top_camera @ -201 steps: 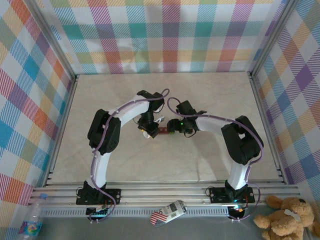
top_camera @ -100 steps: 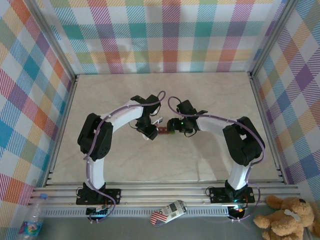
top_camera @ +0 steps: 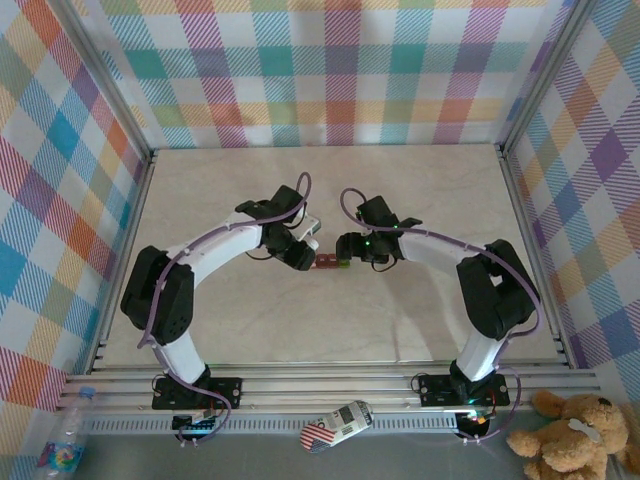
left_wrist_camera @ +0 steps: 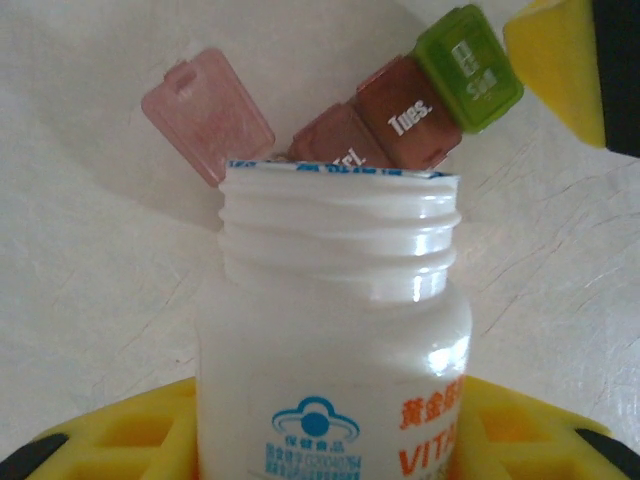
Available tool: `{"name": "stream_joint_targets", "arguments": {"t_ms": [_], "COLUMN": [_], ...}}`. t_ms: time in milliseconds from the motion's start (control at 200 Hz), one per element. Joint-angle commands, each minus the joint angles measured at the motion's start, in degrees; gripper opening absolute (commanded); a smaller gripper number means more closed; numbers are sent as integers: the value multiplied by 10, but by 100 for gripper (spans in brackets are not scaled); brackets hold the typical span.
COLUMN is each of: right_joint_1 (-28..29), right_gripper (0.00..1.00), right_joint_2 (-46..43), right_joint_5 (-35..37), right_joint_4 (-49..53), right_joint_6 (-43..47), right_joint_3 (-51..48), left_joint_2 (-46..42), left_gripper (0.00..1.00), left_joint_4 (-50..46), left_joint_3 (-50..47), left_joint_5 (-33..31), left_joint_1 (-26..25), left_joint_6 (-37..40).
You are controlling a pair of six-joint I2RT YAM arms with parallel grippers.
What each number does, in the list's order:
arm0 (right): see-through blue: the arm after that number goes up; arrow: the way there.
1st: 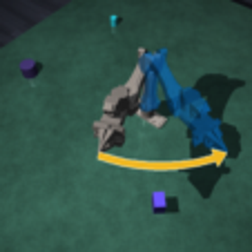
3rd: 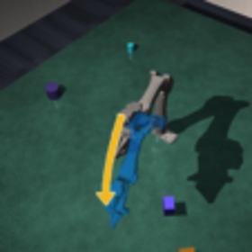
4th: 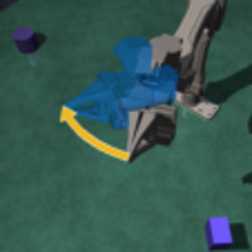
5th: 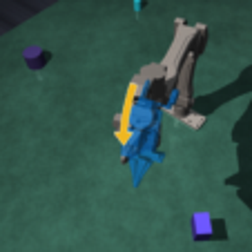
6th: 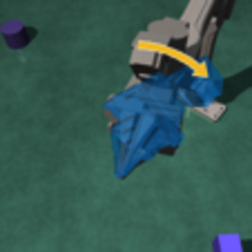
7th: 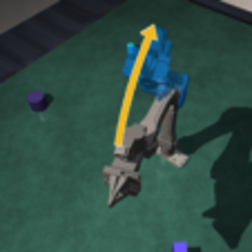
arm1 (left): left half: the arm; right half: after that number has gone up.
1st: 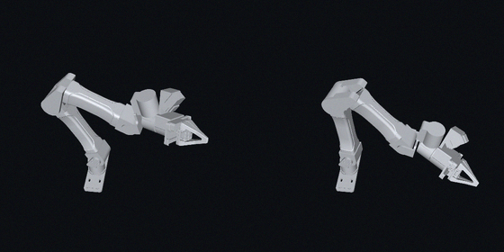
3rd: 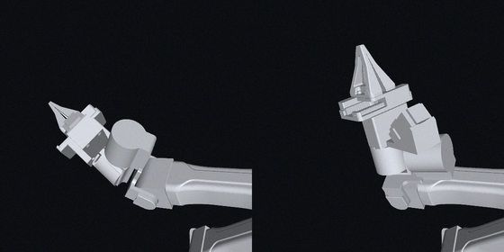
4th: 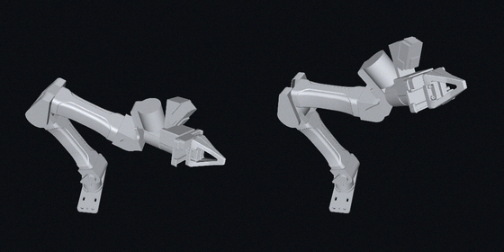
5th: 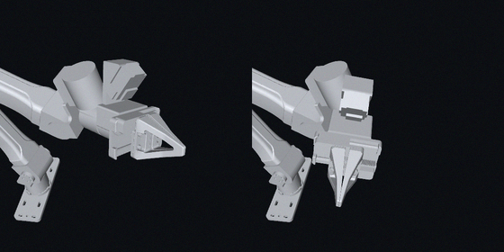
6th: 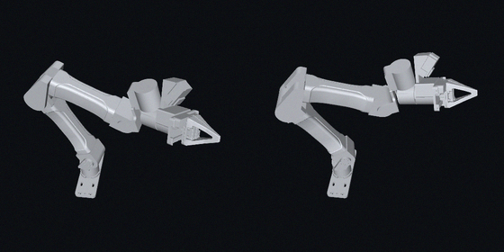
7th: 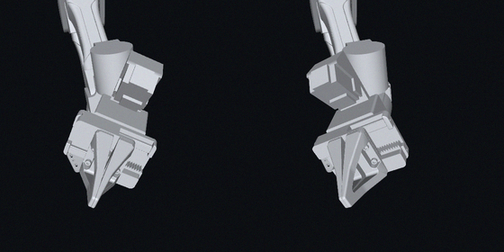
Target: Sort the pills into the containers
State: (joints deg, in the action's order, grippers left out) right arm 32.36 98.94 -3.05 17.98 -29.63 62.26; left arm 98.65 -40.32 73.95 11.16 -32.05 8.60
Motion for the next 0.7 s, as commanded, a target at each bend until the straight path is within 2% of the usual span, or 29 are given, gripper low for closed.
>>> {"name": "stream_joint_targets", "arguments": {"t_ms": [0, 200, 450, 690], "right_joint_1": [-5, -22, -74, -133], "right_gripper": [75, 75, 75, 76], "right_joint_2": [-18, -31, -59, -26], "right_joint_5": [7, 15, 34, 54], "right_joint_4": [19, 34, 75, 145], "right_joint_6": [-8, -9, 8, 49], "right_joint_3": [16, 19, 26, 63], "left_joint_2": [-33, -82, -159, -240], "left_gripper": [0, 0, 0, 0], "left_joint_4": [47, 118, 238, 411], "left_joint_3": [-24, -59, -101, -150], "left_joint_5": [24, 36, 35, 49], "left_joint_1": [5, 5, 5, 4], "left_joint_6": [-3, -19, -52, -55]}}
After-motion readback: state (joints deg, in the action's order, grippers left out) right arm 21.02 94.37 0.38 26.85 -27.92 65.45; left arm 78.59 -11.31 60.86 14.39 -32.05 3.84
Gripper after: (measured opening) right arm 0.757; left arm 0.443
